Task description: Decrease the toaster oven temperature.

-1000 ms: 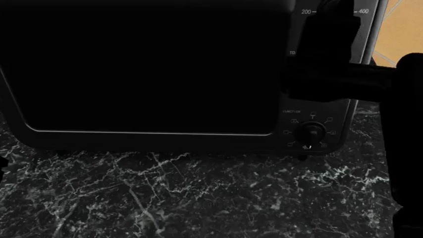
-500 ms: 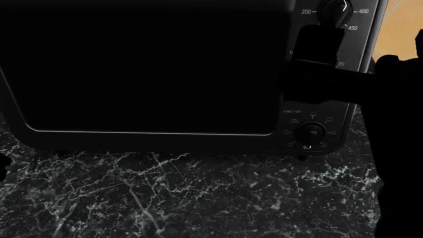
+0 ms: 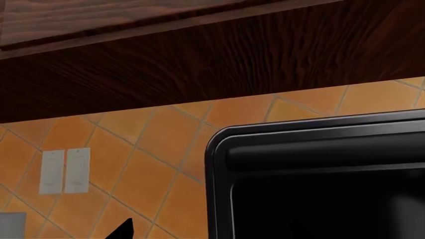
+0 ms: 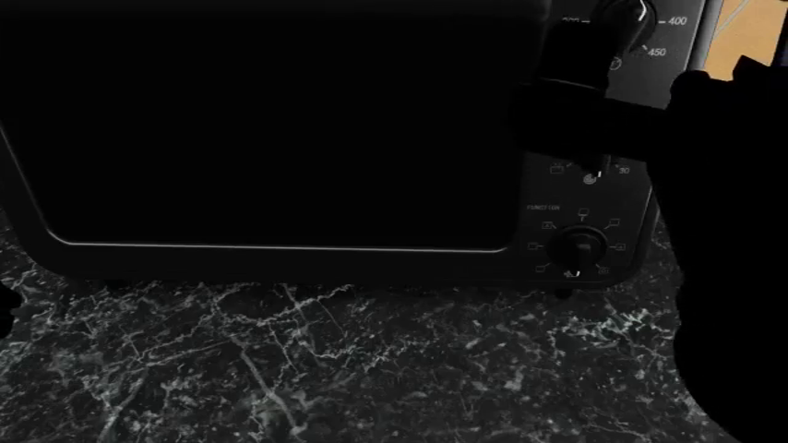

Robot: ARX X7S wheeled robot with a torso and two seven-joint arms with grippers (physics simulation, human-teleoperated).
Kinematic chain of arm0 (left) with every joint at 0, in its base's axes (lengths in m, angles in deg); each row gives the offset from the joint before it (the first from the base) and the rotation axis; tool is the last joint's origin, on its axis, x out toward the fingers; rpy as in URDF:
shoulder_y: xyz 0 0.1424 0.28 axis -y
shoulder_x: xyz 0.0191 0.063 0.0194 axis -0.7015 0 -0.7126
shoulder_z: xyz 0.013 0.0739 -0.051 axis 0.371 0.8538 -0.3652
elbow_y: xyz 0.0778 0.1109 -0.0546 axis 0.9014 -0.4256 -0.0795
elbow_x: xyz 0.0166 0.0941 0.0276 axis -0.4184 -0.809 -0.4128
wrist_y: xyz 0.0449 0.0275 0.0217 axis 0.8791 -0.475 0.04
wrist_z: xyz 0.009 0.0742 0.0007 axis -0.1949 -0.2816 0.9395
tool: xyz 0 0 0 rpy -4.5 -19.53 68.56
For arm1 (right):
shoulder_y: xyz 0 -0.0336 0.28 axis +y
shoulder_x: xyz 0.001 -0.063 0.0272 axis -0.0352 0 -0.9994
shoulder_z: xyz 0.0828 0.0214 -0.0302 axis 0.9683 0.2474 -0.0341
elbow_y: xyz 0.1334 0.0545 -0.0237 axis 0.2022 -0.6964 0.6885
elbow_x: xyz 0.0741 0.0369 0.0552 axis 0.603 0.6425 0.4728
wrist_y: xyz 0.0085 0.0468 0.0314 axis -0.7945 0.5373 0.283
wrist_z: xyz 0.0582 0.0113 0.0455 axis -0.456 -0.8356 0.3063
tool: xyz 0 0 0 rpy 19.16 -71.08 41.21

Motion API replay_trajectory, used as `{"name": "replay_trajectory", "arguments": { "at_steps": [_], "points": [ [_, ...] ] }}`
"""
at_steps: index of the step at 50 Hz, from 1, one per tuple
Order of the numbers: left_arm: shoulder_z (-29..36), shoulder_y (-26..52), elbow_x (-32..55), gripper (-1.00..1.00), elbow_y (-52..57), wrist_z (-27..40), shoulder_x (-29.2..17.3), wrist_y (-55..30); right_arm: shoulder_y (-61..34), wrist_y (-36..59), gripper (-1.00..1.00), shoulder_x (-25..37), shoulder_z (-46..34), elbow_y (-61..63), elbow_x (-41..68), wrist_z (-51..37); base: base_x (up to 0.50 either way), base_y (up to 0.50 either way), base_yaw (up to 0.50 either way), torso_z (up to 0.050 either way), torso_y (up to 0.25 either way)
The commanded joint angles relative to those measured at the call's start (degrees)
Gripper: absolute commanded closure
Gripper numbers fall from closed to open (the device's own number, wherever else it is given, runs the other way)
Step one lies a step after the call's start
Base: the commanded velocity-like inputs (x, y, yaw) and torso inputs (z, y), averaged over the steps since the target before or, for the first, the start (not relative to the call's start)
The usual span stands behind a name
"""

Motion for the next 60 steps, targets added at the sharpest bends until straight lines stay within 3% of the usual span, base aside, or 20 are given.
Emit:
{"name": "replay_trajectory", "arguments": {
  "at_steps": [1,60],
  "points": [
    [0.0,-0.1,0.2,-1.0,-0.6,0.1,-0.3,0.7,-1.0,0.2,-1.0,-2.0,-1.1,-4.2,-1.7,1.7,0.0,0.0,0.0,0.0,0.0],
    [0.5,-0.7,0.5,-1.0,-2.7,1.4,-1.4,2.5,-2.8,1.2,-1.0,-7.8,-5.5,-11.9,-7.1,7.2,0.0,0.0,0.0,0.0,0.0]
  ]
}}
